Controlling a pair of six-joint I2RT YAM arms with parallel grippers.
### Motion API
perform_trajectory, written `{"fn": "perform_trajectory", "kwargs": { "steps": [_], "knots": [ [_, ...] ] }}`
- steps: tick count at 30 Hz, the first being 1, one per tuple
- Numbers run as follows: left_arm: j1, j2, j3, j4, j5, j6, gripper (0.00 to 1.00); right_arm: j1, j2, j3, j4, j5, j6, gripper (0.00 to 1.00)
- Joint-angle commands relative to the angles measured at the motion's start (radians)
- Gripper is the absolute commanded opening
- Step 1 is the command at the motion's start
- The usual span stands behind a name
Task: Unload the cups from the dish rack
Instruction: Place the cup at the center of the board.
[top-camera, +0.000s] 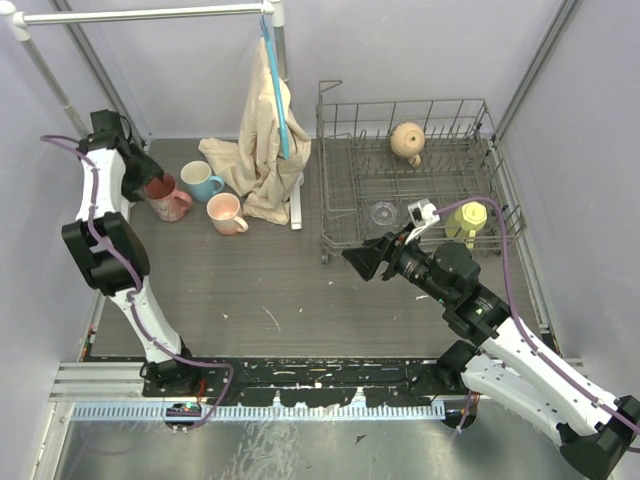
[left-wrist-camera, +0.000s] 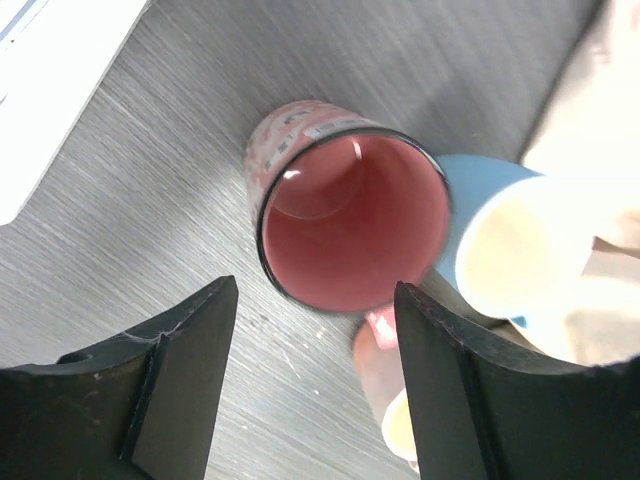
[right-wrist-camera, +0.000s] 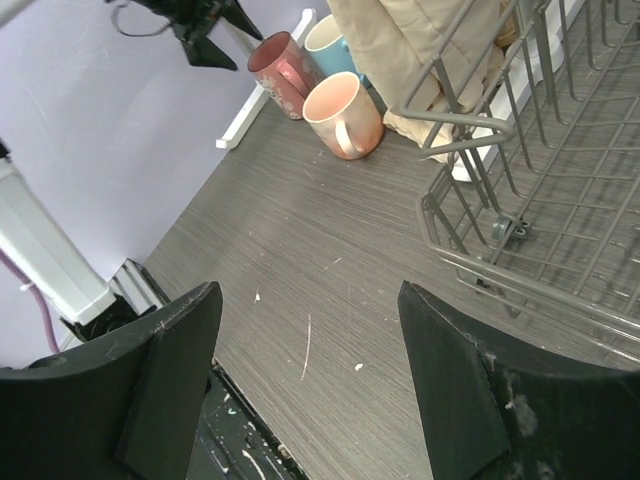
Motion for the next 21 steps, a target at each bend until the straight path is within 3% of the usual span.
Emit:
{"fn": "perform_trajectory", "kwargs": {
  "steps": [1, 6, 15, 21],
  "knots": [
    [-0.010, -0.166, -0.027, 0.036, 0.063, -0.050, 0.71, -0.003, 0.017, 0.038, 0.019, 0.064, -0.026, 0.77],
    [-0.103, -0.378, -0.207, 0.173, 0.063, -0.092, 0.71, -0.003, 0.069, 0.118, -0.065, 0.152, -0.075, 0.77],
    [-0.368, -0.734, -0.548, 0.333, 0.058, -0.076, 0.73, -0.015, 0.206, 0.319, -0.220, 0.424, -0.165, 0.81],
    [-0.481, -0.899, -0.693, 0.358, 0.066, -0.062, 0.74, -0.076, 0.393, 0.484, -0.337, 0.440, -0.190, 0.82]
  ]
}}
